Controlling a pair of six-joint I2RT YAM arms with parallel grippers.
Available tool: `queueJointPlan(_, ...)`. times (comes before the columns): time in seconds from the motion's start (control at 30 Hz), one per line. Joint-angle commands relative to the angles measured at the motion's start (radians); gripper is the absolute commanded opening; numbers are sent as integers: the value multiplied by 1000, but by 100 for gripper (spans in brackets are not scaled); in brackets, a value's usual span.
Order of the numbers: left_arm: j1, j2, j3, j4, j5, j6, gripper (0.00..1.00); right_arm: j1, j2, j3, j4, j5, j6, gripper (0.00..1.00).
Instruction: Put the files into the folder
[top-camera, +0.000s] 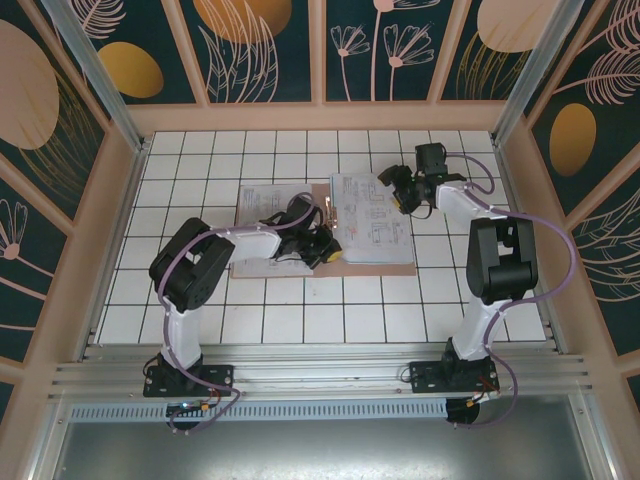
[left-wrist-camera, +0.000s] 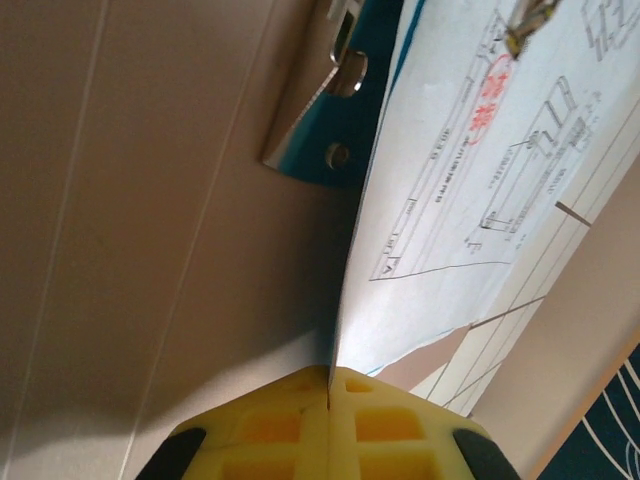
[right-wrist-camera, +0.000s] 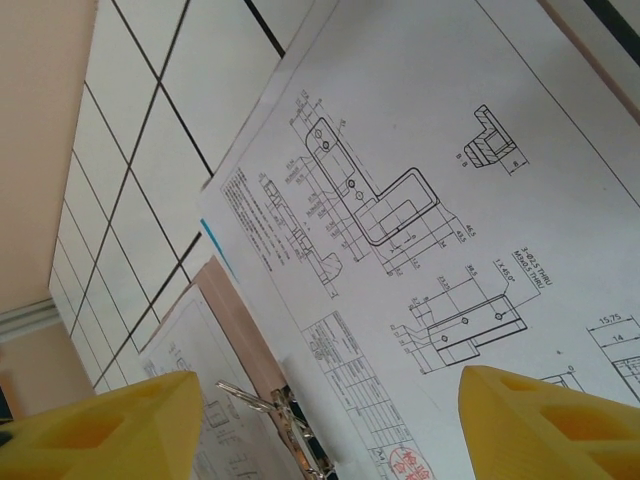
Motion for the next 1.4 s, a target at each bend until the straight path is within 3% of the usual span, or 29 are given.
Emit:
queueJointPlan(0.0, 6, -39, -31, 31, 12, -32, 0, 3, -20, -23, -12, -20, -21, 69)
queueJointPlan(0.4, -3, -94, -134, 91, 8, -79, 0, 6, -22, -35, -18, -15, -29, 68)
queueJointPlan(0.9, -49, -82, -187, 237, -42, -217, 0, 14, -24, -49, -15, -28, -32, 68)
queueJointPlan(1.3, -56, -72, -188, 273, -65, -246, 0, 20, -1, -121, 8, -71, -9, 66)
queueJointPlan(1.37, -57, -76, -190, 263, -65, -242, 8, 21, -6, -141, 9, -70, -3, 66)
